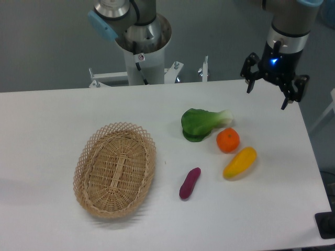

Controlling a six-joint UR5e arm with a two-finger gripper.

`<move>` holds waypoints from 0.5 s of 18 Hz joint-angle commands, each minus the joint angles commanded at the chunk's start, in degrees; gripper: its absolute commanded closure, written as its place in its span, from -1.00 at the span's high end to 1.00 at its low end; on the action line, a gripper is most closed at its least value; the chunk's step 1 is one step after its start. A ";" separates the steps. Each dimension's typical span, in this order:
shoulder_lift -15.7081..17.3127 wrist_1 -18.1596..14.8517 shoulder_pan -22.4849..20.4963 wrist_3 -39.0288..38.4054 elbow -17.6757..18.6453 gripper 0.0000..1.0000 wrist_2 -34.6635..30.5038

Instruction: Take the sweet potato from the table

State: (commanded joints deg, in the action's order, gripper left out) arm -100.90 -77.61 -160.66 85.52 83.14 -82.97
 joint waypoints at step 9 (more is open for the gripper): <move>0.00 0.97 0.26 -3.25 0.44 1.00 0.35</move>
State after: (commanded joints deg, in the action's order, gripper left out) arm -100.90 -76.64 -160.40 82.27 83.58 -82.62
